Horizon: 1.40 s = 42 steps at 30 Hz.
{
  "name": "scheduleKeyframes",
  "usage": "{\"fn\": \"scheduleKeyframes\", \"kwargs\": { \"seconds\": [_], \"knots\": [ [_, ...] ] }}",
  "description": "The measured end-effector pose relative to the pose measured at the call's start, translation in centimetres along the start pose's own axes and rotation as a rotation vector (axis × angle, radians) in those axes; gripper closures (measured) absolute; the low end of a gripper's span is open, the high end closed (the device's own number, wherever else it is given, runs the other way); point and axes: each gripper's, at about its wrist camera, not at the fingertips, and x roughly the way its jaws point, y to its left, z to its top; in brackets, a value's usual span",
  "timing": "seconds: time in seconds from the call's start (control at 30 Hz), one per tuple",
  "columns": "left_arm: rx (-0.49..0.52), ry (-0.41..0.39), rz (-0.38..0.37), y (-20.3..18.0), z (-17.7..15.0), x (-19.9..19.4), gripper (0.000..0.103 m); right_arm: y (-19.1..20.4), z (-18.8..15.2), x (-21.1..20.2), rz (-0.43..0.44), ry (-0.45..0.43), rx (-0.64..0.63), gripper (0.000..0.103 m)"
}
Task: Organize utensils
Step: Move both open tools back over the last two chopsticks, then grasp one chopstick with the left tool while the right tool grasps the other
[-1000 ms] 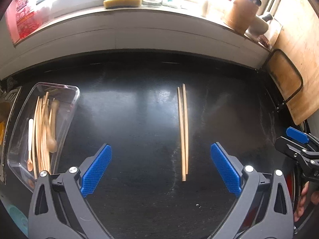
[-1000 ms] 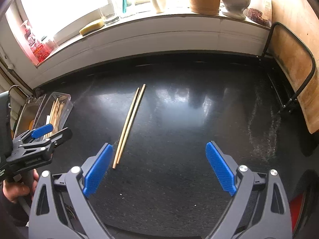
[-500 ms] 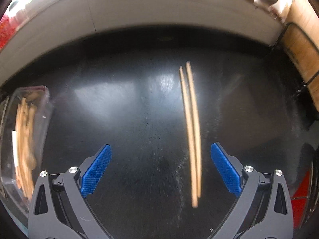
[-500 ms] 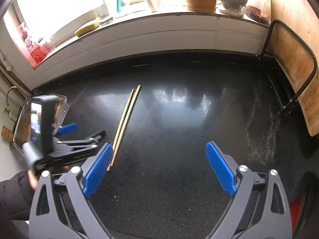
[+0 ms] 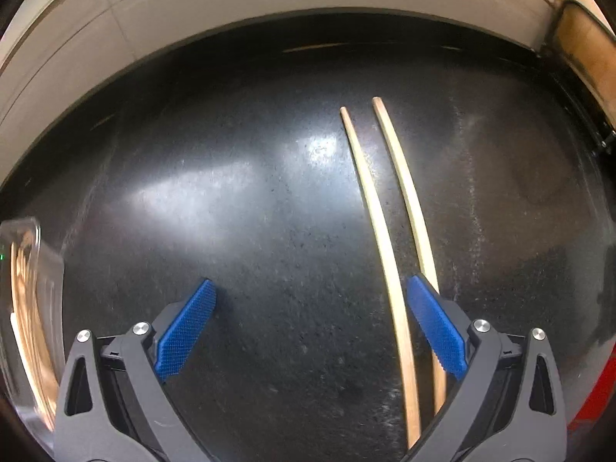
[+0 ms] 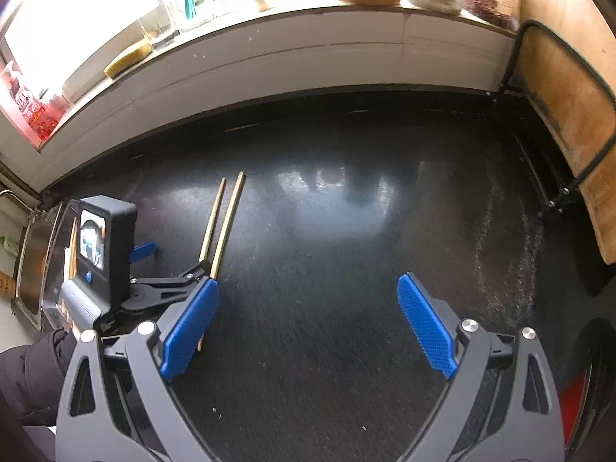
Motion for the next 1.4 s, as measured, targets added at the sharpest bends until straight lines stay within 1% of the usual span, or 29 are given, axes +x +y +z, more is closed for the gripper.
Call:
{"fn": "scheduleKeyframes", "kwargs": {
  "seconds": [0.1,0.33,0.47,0.57,0.6,0.63,0.67,0.7,0.73,0.77,0.8,0.83,0.87,0.9,0.93,0.97,1.03,1.1,1.13,1.23,1.3,1.4],
  "knots": [
    [0.006,-0.013,-0.004,1.3,-0.7,-0.3,0.006,1.6,0.7,2.5,-0.001,0.036,-0.042,0.012],
    [-0.003,-0.046,-0.002,4.7,-3.5,-1.5,0.006,7.2,2.6,11.2,0.015,0.123,-0.163,0.012],
    [0.011,-0.062,-0.007,5.3,-3.8,-1.8,0.006,9.6,2.6,14.3,-0.020,0.139,-0.238,0.012],
    [0.031,-0.078,-0.015,5.2,-3.5,-1.7,0.006,10.3,1.9,15.8,-0.062,0.151,-0.298,0.012],
    [0.036,-0.085,-0.017,5.0,-3.5,-1.7,0.006,10.2,1.7,16.1,-0.061,0.160,-0.303,0.012],
    [0.037,-0.089,-0.017,4.9,-3.8,-1.9,0.006,10.0,1.6,16.2,-0.043,0.158,-0.294,0.012],
    [0.036,-0.094,-0.018,4.7,-3.8,-1.9,0.006,9.7,1.6,16.2,-0.026,0.161,-0.287,0.013],
    [0.033,-0.097,-0.016,4.6,-3.8,-1.9,0.006,9.6,1.5,16.1,-0.024,0.161,-0.294,0.018],
    [0.033,-0.100,-0.016,4.4,-3.8,-1.9,0.007,9.3,1.4,15.7,-0.015,0.160,-0.301,0.026],
    [0.033,-0.101,-0.017,4.1,-3.8,-1.8,0.008,9.1,1.3,15.4,-0.011,0.158,-0.306,0.031],
    [0.036,-0.105,-0.021,3.6,-3.6,-1.8,0.014,9.0,1.1,15.1,-0.006,0.151,-0.315,0.043],
    [0.044,-0.111,-0.025,3.3,-3.6,-2.0,0.027,8.9,0.9,14.7,-0.003,0.145,-0.319,0.060],
    [0.057,-0.119,-0.030,2.8,-3.5,-2.3,0.036,9.0,0.6,14.5,0.003,0.140,-0.324,0.071],
    [0.062,-0.120,-0.033,2.4,-3.3,-2.3,0.053,8.9,0.4,14.2,0.008,0.140,-0.327,0.086],
    [0.067,-0.114,-0.039,2.0,-3.1,-2.4,0.064,9.0,0.3,14.1,0.013,0.147,-0.333,0.090],
    [0.071,-0.107,-0.049,1.6,-2.9,-2.5,0.072,9.1,0.2,14.0,0.020,0.151,-0.336,0.095],
    [0.059,-0.084,-0.088,1.1,-2.4,-2.5,0.097,8.8,0.0,13.8,0.049,0.165,-0.332,0.095],
    [0.035,-0.063,-0.109,0.6,-2.1,-2.3,0.097,8.7,-0.2,13.6,0.064,0.173,-0.343,0.095],
    [0.027,-0.057,-0.113,0.3,-1.9,-2.3,0.097,8.4,-0.3,13.6,0.072,0.179,-0.329,0.095],
    [0.009,-0.042,-0.090,0.0,-1.8,-2.7,0.097,8.3,-0.5,12.1,0.078,0.161,-0.316,0.095],
    [-0.005,-0.056,-0.077,0.1,-1.8,-4.0,0.097,7.7,-0.5,10.3,0.093,0.131,-0.306,0.095],
    [-0.043,-0.055,-0.065,0.5,-1.5,-6.3,0.097,6.7,-0.4,7.8,0.116,0.099,-0.281,0.095]
  ]
}}
